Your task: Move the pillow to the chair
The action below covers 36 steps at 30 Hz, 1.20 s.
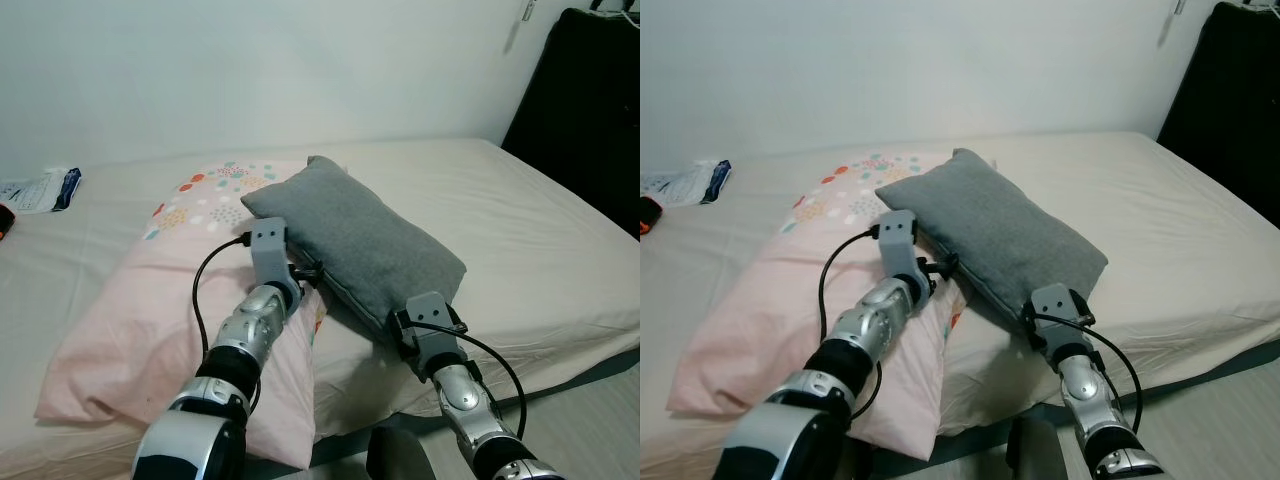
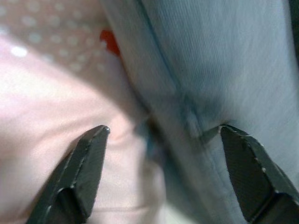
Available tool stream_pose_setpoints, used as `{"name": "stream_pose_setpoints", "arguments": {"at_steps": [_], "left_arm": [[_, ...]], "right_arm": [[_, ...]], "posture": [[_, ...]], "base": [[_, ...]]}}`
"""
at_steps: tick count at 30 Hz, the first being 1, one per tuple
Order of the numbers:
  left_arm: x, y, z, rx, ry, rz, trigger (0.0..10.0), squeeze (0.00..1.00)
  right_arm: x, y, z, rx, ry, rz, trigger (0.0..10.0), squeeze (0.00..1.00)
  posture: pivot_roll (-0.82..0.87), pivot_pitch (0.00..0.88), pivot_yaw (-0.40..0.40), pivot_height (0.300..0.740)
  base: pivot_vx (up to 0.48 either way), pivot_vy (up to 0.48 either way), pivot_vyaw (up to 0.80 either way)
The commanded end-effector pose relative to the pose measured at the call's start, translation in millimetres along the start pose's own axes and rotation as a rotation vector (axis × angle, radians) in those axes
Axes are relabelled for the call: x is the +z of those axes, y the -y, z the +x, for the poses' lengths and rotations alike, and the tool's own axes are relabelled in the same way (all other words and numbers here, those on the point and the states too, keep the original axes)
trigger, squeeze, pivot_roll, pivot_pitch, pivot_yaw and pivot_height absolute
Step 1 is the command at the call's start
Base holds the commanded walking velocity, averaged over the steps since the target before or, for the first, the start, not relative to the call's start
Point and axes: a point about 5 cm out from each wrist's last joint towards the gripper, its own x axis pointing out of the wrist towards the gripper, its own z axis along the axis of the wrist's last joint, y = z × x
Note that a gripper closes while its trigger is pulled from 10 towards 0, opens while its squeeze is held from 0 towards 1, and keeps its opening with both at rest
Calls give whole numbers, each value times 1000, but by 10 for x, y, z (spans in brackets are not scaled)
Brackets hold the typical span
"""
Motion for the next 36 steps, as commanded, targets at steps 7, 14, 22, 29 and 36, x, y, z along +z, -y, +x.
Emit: {"name": "stream_pose_setpoints", "arguments": {"at_steps": [7,14,22,29,36], "left_arm": [[99,193,37,-129,20,-311,10000,0],[71,389,83,-140,26,-293,10000,0],[232,402,129,-64,80,-227,10000,0],[402,479,155,-70,99,-254,10000,0],[458,688,175,-115,93,-292,10000,0]], "right_arm": [[-26,-67,-21,17,-13,25,10000,0],[17,-88,16,18,-9,32,10000,0],[68,-111,46,14,3,41,10000,0],[56,-146,26,23,5,48,10000,0],[21,-175,-3,36,-5,47,10000,0]], "posture": [[34,0,-74,558],[34,0,-54,558],[28,0,-37,558],[37,21,-36,558],[43,51,-34,558]], "base": [[0,0,0],[0,0,0],[0,0,0],[0,0,0],[0,0,0]]}}
